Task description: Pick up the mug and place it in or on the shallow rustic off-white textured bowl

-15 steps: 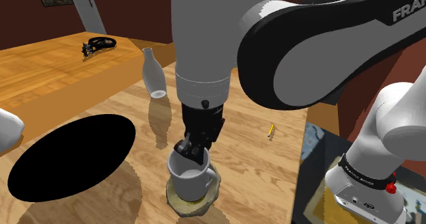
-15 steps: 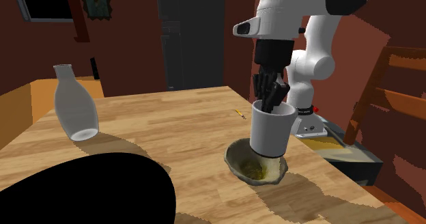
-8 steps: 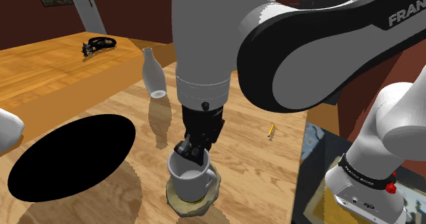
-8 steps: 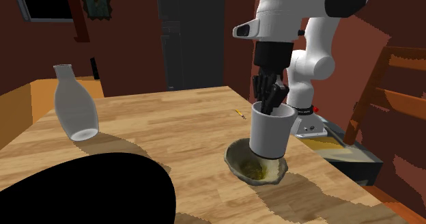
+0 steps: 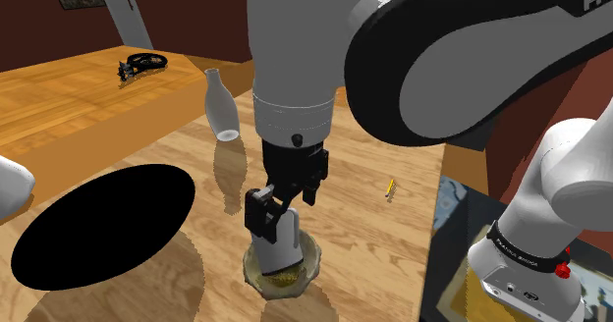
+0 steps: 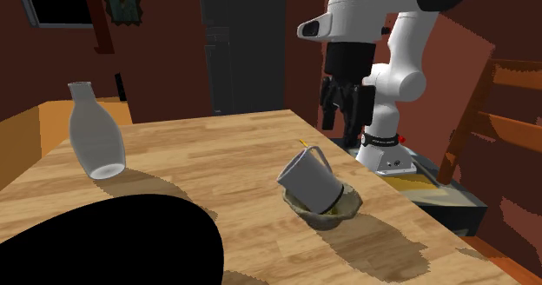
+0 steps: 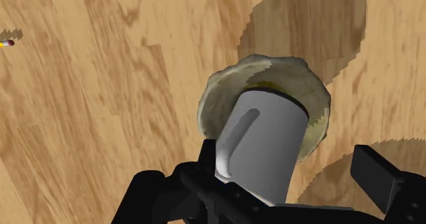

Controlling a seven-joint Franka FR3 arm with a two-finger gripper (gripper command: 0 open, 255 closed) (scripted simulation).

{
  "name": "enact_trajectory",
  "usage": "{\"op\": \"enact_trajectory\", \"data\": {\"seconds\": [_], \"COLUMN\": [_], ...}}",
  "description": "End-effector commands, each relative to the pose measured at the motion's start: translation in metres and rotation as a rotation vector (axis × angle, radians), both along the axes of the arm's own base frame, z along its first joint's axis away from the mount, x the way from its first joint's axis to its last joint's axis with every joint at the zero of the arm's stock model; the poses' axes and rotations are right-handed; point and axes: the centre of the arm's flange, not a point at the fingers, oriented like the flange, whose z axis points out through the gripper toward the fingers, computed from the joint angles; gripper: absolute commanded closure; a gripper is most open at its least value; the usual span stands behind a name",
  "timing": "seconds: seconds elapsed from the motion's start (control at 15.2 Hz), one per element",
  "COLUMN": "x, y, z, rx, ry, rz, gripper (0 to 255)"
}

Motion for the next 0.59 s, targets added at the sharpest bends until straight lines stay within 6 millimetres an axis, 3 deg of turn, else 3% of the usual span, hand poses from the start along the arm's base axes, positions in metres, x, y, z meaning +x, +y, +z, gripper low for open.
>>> {"op": "enact_trajectory", "data": {"seconds": [0.0, 0.07, 0.53], "x": [0.0, -0.001, -0.001], "y": [-0.001, -0.002, -0.002], "z": [0.024, 0.034, 0.034], "rx": [-0.001, -0.001, -0.001], "ry": [0.001, 0.001, 0.001], "rz": [0.0, 0.0, 0.0], "gripper": [0, 0, 0]}}
